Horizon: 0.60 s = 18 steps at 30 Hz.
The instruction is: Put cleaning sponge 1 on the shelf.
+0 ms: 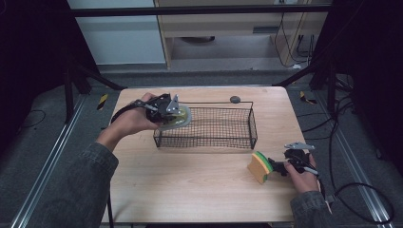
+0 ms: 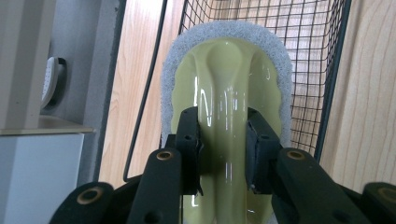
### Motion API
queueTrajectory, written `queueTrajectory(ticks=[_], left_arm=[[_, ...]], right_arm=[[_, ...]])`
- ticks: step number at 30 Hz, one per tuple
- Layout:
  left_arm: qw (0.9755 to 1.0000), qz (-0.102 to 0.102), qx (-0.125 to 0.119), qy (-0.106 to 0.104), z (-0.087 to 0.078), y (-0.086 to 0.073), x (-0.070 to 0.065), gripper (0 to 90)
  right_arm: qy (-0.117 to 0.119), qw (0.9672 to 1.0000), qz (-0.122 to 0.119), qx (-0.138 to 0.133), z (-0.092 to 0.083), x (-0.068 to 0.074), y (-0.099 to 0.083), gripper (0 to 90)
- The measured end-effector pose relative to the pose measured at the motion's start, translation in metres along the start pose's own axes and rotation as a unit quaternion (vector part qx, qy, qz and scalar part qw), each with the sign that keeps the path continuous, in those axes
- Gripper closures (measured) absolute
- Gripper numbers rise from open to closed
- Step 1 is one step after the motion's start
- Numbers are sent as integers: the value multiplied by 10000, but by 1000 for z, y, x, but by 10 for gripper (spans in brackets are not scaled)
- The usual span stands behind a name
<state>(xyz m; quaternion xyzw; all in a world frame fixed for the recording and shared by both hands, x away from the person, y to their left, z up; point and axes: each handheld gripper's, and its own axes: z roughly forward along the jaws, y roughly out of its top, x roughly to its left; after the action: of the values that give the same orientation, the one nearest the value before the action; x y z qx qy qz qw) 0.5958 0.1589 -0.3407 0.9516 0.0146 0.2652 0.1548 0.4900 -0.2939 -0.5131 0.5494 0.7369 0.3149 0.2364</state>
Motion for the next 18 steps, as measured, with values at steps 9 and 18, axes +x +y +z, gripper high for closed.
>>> queueTrajectory(ticks=[9, 18], left_arm=[[10000, 27, 32, -62, 8, 0, -2, 705], [9998, 79, 79, -164, 17, 2, -7, 705]], right_arm=[[9, 10000, 46, 16, -1, 0, 0, 4], [11, 10000, 44, 17, -1, 0, 0, 5]])
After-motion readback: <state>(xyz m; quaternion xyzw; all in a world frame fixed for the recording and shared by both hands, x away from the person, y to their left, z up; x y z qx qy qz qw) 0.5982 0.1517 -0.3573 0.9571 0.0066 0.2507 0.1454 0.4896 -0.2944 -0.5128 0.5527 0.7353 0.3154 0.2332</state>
